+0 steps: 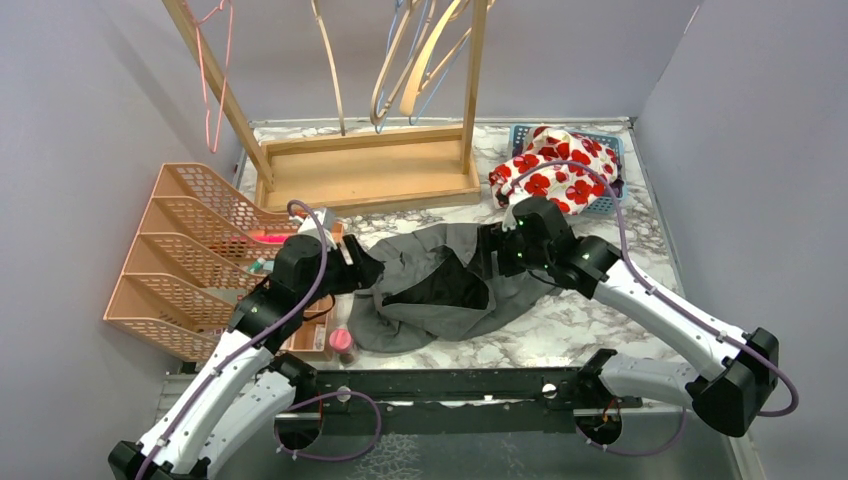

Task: Place the skirt on the hanger
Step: Adjust the skirt at the center of the board, then pick up the hanger from the clothesline.

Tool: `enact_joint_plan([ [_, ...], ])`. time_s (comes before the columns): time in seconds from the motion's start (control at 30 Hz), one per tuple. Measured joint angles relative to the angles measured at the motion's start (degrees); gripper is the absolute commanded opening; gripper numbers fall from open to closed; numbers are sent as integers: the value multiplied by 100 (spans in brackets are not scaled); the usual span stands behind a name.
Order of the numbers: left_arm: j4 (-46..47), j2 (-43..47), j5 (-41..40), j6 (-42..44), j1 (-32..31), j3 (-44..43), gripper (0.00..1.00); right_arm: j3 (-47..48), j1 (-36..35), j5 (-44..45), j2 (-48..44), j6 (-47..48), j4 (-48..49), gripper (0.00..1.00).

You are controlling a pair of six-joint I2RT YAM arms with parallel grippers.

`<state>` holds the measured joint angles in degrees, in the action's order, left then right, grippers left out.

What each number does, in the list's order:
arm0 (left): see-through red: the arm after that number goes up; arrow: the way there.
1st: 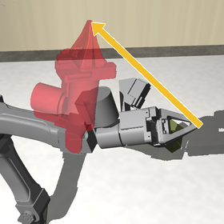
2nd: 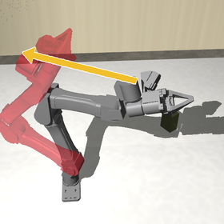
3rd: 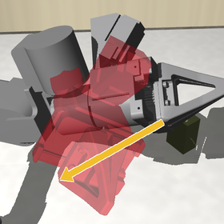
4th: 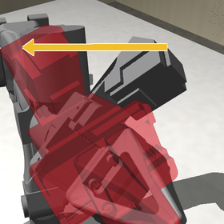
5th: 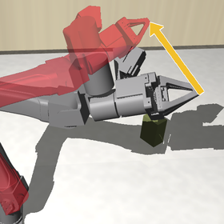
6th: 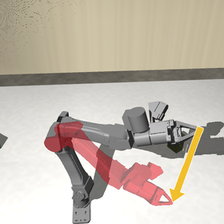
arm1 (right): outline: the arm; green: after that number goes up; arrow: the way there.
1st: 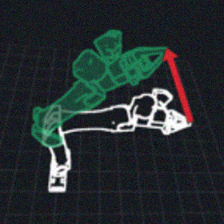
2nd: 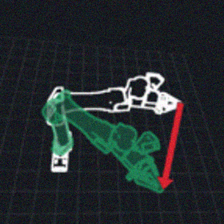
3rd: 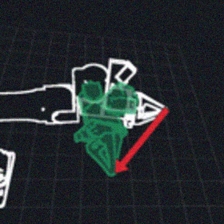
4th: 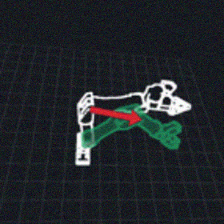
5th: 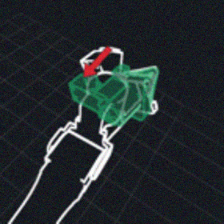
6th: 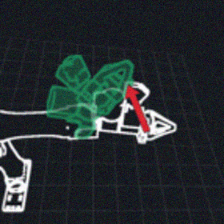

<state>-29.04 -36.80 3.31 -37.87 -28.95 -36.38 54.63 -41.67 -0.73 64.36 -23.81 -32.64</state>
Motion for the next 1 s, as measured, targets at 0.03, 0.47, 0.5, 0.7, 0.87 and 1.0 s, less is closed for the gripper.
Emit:
enact_joint_plan([
  [0.03,-9,0,-44,46,0,-70,70,44,2,-63,0,20,26,75],
  [0.47,90,-374,-938,1379,0,-2218,88,811,0,-610,258,-50,1073,72],
  [0.5,142,-511,-1064,1469,2,-2531,92,811,0,-651,260,-87,1176,71],
  [0.7,407,-1690,-1714,1827,9,-4406,98,612,2,-909,264,-352,1700,70],
  [0.87,422,-2918,-2144,2068,13,-5751,96,304,2,-1095,264,-511,1777,70],
  [1.0,229,-3904,-2310,2166,229,-6629,82,264,2,-1257,264,-590,1836,69],
])
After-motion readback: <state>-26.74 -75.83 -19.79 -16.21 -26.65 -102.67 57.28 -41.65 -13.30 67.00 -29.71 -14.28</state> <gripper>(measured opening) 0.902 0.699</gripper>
